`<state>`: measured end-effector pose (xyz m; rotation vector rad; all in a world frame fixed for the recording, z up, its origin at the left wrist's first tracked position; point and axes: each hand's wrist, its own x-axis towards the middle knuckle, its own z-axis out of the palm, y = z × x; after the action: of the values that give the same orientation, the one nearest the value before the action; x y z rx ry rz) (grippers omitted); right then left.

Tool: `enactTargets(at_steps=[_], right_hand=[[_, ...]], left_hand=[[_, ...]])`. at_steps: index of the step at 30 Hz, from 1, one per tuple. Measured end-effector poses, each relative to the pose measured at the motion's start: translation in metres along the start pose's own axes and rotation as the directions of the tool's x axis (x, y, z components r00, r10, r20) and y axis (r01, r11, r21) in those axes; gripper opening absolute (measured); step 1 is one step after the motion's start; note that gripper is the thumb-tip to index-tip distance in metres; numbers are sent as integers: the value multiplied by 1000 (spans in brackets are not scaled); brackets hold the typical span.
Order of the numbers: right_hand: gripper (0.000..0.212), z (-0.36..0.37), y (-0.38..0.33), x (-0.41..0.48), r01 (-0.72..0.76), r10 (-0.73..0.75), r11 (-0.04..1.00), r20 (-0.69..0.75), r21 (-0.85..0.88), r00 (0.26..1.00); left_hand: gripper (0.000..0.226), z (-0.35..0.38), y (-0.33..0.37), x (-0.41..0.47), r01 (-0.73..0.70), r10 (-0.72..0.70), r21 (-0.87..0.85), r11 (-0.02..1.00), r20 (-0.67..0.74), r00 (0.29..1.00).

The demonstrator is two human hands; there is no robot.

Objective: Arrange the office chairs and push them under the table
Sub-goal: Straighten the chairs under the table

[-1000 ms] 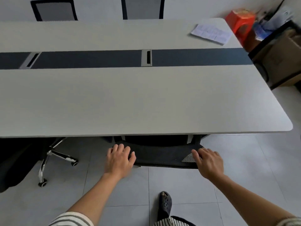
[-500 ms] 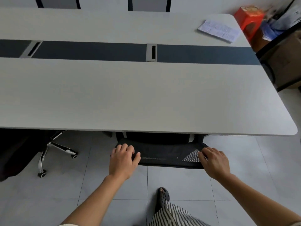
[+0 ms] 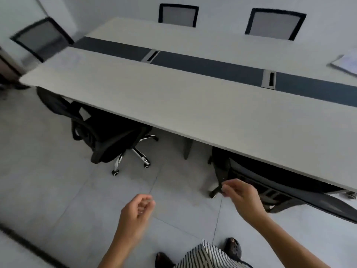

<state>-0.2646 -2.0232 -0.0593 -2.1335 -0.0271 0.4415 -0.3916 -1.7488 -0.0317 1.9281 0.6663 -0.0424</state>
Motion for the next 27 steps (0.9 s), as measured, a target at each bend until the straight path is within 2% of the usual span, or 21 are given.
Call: enactTargets(at_steps=[4,6,8,12,22,27], right_hand=[[13,89,-49,-22,33,-43,998,178,61,983],[12,121,-70,-25,44,-53,998,243,44,968],[11,146,-90,-21,56,-64,998,287,37,956],[13,192,-128,4,69,-70,998,335,15,939],[12,338,-240,118,123,-118,992,409,15,905],[13,402,-326,175,165,-174,985,421,59,890]], left_hand=[[37,-95,-64,-34,172,-218,-228,958,-194,956],[29,-129,-86,-50,207,-304,-333,920,-269,914],[6,-157,-104,-59,213,-356,-398,892,-332,873],[8,-204,-134,-59,234,-462,-504,831,-394,794],[12,-335,-162,52,194,-455,-483,854,-513,728],[11,-416,-141,128,132,-381,-440,888,-546,746]])
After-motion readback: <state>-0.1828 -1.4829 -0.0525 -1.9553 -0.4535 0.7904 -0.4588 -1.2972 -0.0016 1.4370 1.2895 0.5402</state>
